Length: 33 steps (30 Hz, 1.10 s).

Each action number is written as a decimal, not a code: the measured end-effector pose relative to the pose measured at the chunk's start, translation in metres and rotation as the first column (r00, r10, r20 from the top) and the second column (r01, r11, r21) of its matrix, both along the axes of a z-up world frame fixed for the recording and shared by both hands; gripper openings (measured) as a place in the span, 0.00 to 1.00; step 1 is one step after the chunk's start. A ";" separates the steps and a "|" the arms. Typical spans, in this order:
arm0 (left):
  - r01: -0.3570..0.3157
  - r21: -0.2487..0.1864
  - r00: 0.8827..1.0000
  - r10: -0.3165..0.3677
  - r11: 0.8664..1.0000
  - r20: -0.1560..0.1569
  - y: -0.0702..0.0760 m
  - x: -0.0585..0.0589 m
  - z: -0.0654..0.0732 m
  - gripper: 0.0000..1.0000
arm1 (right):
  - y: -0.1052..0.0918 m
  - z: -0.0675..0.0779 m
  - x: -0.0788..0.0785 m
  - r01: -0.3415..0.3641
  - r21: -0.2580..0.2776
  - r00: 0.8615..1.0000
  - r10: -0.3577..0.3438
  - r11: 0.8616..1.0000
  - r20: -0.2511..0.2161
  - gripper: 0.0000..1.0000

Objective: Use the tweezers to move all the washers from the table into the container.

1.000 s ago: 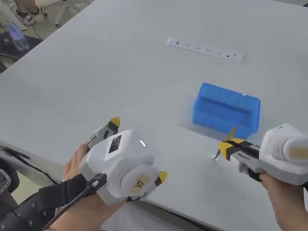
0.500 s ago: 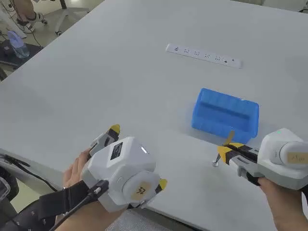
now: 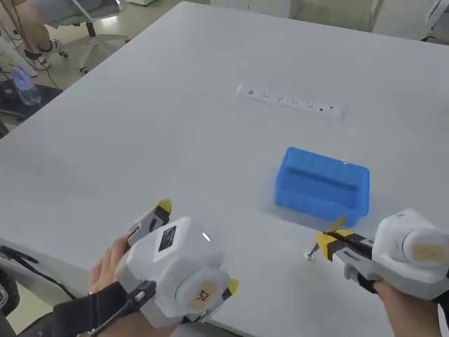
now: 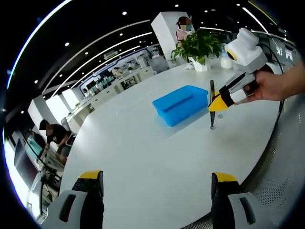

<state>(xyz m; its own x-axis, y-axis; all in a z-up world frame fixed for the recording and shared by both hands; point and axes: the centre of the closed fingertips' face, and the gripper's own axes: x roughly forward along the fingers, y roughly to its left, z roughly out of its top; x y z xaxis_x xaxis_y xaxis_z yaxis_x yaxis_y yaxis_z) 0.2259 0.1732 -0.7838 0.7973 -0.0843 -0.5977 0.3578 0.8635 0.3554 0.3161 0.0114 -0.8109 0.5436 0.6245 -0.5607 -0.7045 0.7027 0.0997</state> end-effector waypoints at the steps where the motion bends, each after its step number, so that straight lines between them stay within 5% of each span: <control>1: -0.001 -0.003 1.000 0.001 1.000 -0.002 0.000 0.000 0.000 0.96 | -0.001 0.000 0.001 0.006 0.001 1.000 -0.006 1.000 -0.001 0.05; 26: -0.009 0.013 1.000 0.009 1.000 0.006 0.003 0.000 0.001 0.96 | 0.000 0.001 -0.002 0.004 -0.019 1.000 -0.004 1.000 -0.018 0.03; 33: -0.016 0.008 1.000 0.016 1.000 0.010 0.004 0.000 0.002 0.96 | 0.006 0.030 0.003 0.000 0.024 1.000 0.000 1.000 0.005 0.03</control>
